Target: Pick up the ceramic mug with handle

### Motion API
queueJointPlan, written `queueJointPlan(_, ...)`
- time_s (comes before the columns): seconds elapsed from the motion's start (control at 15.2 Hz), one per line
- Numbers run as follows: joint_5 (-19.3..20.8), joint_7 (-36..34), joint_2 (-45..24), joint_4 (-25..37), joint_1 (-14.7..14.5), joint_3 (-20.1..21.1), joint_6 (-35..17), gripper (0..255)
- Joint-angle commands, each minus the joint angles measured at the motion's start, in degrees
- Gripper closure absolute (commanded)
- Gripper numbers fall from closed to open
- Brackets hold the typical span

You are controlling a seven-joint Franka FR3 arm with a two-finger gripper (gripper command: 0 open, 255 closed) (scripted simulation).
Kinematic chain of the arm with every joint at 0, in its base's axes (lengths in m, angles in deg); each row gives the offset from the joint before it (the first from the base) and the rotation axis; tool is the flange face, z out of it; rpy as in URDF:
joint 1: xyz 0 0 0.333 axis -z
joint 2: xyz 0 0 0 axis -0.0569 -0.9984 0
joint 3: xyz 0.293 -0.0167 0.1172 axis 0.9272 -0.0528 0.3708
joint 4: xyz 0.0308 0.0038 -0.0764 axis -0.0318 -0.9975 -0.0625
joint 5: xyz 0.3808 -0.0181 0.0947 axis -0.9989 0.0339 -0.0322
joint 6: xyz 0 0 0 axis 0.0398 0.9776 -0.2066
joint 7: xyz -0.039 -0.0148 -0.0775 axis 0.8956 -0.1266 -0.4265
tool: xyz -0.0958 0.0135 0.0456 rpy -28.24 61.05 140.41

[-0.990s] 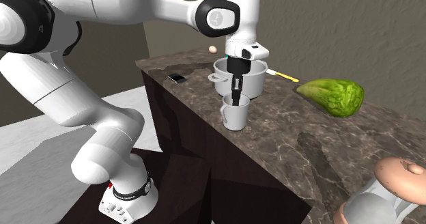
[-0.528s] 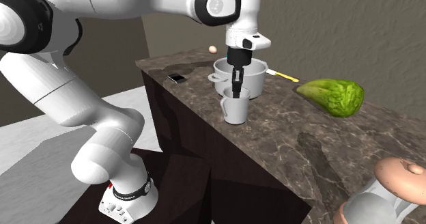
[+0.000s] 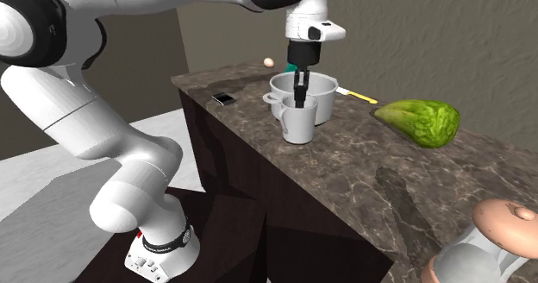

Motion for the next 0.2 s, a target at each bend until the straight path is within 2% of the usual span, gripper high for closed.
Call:
queueJointPlan(0.0, 0.2, 0.0, -0.4, 1.9, 0.1, -0.1, 1.5, 255)
queueJointPlan(0.13, 0.2, 0.0, -0.4, 2.0, 0.1, -0.2, 1.7, 255)
